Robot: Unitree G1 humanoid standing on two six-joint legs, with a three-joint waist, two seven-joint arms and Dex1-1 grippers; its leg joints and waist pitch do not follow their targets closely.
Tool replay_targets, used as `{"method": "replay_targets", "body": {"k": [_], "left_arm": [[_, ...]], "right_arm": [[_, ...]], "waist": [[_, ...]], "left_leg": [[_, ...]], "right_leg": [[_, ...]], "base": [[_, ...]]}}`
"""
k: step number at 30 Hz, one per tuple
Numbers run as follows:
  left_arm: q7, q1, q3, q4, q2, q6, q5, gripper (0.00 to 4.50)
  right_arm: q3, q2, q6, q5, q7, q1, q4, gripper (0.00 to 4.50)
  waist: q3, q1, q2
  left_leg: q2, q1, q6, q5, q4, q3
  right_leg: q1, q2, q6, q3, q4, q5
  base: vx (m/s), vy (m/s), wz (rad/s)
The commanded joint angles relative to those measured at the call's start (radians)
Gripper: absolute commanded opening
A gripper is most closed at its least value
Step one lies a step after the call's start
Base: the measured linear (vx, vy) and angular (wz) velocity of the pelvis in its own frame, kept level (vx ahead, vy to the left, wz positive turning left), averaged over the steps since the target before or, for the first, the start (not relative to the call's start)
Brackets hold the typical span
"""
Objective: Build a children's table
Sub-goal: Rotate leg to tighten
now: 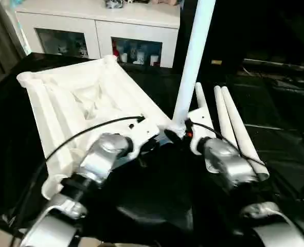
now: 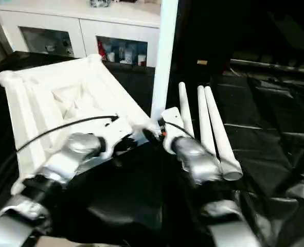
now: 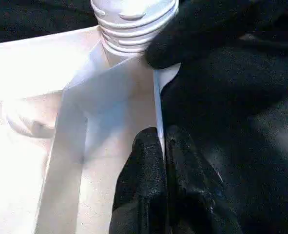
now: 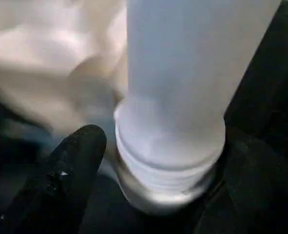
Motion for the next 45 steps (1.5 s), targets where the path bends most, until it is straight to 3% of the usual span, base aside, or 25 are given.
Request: {"method": "replay_targets", "body": {"k": [1,7,21,30,38,41,45], "left_arm": [[-0.09,0.031,-0.012,-0.038,0.015,-0.056,-0.042,0.0],[-0.22,0.073,-0.022,-0.114,0.083,-0.085,-0.086,0.0],[-0.297,0.123,-0.004,-0.182,0.139,-0.074,-0.12,0.0],[-0.301,0.12,-0.005,-0.185,0.136,-0.069,-0.123,0.0],[-0.248,0.11,0.0,-0.156,0.109,-0.069,-0.105,0.0],[-0.192,0.092,0.003,-0.127,0.08,-0.056,-0.084,0.0],[-0.05,0.041,-0.009,-0.045,-0.004,-0.016,-0.023,0.0]], "right_arm": [[0.037,-0.025,0.008,-0.004,0.097,0.018,-0.045,3.81],[0.073,-0.118,0.018,0.012,0.245,0.049,-0.133,3.81],[0.064,-0.161,0.02,0.072,0.372,0.089,-0.212,3.81],[0.063,-0.157,0.05,0.1,0.402,0.115,-0.227,2.93],[0.033,-0.112,0.063,0.124,0.336,0.135,-0.211,2.79],[0.012,-0.071,0.048,0.114,0.255,0.129,-0.174,2.78],[-0.029,0.037,0.018,0.063,-0.001,0.084,-0.027,2.77]], "waist": [[-0.059,0.005,0.003],[-0.062,0.006,0.004],[-0.061,0.011,0.001],[-0.062,0.012,0.002],[-0.063,0.012,0.002],[-0.06,0.011,0.001],[-0.054,0.005,0.001]], "left_leg": [[0.034,-0.005,0.04,-0.15,-0.06,-0.009],[0.037,-0.001,0.057,-0.125,-0.056,-0.006],[0.037,0.0,0.049,-0.135,-0.057,-0.006],[0.036,0.0,0.053,-0.123,-0.055,-0.006],[0.036,0.0,0.048,-0.125,-0.054,-0.006],[0.034,0.002,0.037,-0.146,-0.055,-0.005],[0.033,0.007,0.004,-0.205,-0.061,-0.008]], "right_leg": [[0.052,-0.086,-0.155,0.055,-0.087,-0.19],[0.055,-0.082,-0.198,0.054,-0.073,-0.086],[0.056,-0.084,-0.195,0.055,-0.075,-0.124],[0.057,-0.082,-0.2,0.054,-0.073,-0.105],[0.057,-0.082,-0.2,0.054,-0.073,-0.105],[0.054,-0.083,-0.188,0.054,-0.079,-0.158],[0.047,-0.088,-0.143,0.055,-0.097,-0.336]], "base": [[0.0,0.0,0.0],[0.0,0.0,0.0],[0.0,0.0,0.0],[0.0,0.0,0.0],[0.0,0.0,0.0],[0.0,0.0,0.0],[0.0,0.0,0.0]]}}
